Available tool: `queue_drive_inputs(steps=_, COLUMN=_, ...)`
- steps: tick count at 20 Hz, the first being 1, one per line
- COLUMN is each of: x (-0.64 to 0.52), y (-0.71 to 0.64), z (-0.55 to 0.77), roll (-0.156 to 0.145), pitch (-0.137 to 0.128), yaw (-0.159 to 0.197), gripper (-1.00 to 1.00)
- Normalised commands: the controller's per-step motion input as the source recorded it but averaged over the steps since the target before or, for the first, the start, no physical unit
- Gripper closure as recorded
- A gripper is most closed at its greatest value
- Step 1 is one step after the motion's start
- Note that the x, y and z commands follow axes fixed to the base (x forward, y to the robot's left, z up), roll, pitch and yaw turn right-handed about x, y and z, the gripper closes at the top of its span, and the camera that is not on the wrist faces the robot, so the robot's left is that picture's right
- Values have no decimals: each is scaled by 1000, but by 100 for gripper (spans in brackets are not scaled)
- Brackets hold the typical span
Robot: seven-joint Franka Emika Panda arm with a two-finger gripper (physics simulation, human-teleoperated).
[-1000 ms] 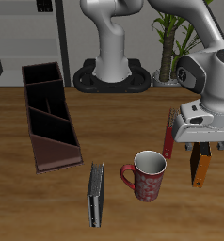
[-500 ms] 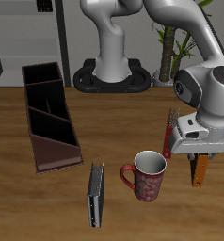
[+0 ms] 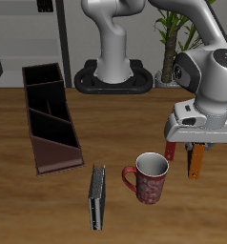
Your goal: Place the orange book into the right desk caddy's left compartment and place the red mug into the right desk caddy's right compartment
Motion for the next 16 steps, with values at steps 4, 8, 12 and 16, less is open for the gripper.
queue_drive_inputs(steps=4, x=-286, y=-212, z=598, roll=16, pitch=-35, yaw=5, gripper=100)
queue_drive_inputs(steps=8, x=-591, y=-384, z=862, roll=48, pitch=-74, yaw=-11, gripper=100)
queue_drive_inputs(steps=12, x=-521, y=-427, z=745, roll=56, pitch=-28, yaw=7, gripper=100)
queue_drive_inputs(steps=16, x=-355, y=-397, z=605, roll=54, pitch=11, yaw=55, gripper=100)
